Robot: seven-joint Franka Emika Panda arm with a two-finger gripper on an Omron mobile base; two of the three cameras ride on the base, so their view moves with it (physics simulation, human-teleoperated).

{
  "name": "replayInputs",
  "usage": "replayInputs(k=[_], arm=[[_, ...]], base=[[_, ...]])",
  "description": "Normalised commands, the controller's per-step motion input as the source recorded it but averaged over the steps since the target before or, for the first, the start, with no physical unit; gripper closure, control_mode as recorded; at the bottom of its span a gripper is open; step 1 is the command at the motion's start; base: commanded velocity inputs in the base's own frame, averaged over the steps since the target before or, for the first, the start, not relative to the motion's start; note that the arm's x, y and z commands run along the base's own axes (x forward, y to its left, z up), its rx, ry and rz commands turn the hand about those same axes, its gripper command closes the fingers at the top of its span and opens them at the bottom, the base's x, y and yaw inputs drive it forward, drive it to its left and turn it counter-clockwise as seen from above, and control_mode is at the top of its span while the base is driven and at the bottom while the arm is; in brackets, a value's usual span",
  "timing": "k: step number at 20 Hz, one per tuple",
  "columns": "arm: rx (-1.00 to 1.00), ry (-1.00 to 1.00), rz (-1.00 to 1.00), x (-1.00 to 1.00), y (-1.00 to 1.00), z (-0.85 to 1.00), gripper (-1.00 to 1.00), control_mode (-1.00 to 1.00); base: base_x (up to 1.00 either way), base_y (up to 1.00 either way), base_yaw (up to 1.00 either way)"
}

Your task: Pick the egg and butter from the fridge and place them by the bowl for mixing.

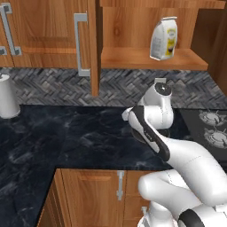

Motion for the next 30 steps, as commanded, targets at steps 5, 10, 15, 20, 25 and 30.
replayInputs(k=[5, 10, 15, 20, 25, 30], arm=[[-0.11, 0.03, 0.50, 0.19, 0.06, -0.39, 1.00, -1.00], [-0.23, 0.15, 0.29, 0.34, 0.16, -0.33, 1.00, -1.00], [-0.18, 0.11, 0.16, 0.39, 0.14, -0.30, 1.00, -1.00], [-0.03, -0.03, 0.14, 0.35, 0.08, -0.33, 1.00, -1.00], [-0.01, -0.05, 0.04, 0.33, 0.09, -0.41, 1.00, -1.00], [-0.11, 0.00, 0.00, 0.21, 0.11, -0.37, 1.00, -1.00]], base=[[0.00, 0.00, 0.00], [0.00, 0.00, 0.00], [0.00, 0.00, 0.00], [0.00, 0.00, 0.00], [0.00, 0.00, 0.00], [0.00, 0.00, 0.00]])
